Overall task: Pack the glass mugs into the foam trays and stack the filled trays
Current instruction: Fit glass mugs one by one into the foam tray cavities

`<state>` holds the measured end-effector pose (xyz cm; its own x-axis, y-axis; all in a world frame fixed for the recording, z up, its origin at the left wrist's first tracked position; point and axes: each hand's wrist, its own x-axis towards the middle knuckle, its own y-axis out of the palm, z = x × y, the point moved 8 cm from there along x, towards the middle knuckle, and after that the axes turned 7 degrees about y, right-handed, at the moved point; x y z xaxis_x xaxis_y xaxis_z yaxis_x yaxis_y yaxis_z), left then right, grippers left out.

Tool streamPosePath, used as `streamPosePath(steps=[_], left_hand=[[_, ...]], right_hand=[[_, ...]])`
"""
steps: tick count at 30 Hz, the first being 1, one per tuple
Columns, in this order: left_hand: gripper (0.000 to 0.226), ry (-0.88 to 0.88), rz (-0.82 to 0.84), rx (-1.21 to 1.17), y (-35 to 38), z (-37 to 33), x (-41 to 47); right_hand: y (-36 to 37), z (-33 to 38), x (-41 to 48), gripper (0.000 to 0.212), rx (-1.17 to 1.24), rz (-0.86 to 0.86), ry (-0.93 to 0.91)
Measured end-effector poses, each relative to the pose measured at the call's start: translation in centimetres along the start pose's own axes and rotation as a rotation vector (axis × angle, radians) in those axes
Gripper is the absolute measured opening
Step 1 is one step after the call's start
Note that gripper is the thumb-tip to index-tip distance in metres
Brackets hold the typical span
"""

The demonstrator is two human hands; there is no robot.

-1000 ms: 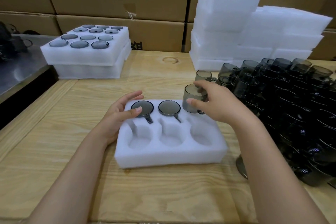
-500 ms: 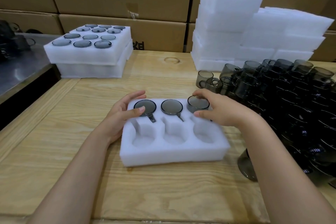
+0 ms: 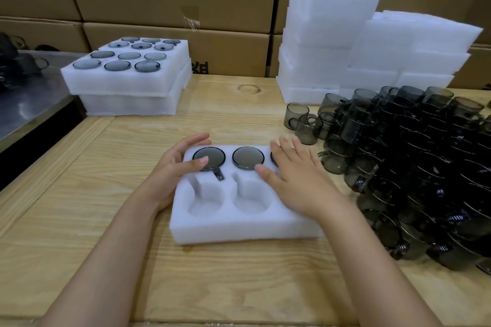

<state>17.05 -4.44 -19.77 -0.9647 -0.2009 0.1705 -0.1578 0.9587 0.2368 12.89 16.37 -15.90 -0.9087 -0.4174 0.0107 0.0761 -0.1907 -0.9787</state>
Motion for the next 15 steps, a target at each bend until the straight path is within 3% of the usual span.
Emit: streamPosePath(steps=[2, 5, 7, 10, 15], left_hand=[[0.054, -0.001, -0.001, -0.004, 0.0, 0.0, 0.0], [0.053, -0.002, -0.005, -0.010, -0.1, 0.1, 0.1], [0.054, -0.001, -0.011, -0.014, -0.2, 0.1, 0.1], [0.054, 0.006, -0.019, -0.014, -0.2, 0.1, 0.1], [0.054, 0.002, -0.028, -0.013, -0.2, 0.1, 0.1]], right_hand=[[-1.8, -0.4, -2.5, 0.065, -0.033, -0.181, 0.020], [-5.5, -2.9, -8.0, 0.045, -0.034, -0.585, 0.125], [-6.1, -5.0, -11.2, 0.039, -0.069, -0.727, 0.230], [-4.4, -6.7, -13.3, 0.040, -0.130, -0.706, 0.304], [-2.3, -7.2, -13.8, 0.032, -0.177, -0.719, 0.275]])
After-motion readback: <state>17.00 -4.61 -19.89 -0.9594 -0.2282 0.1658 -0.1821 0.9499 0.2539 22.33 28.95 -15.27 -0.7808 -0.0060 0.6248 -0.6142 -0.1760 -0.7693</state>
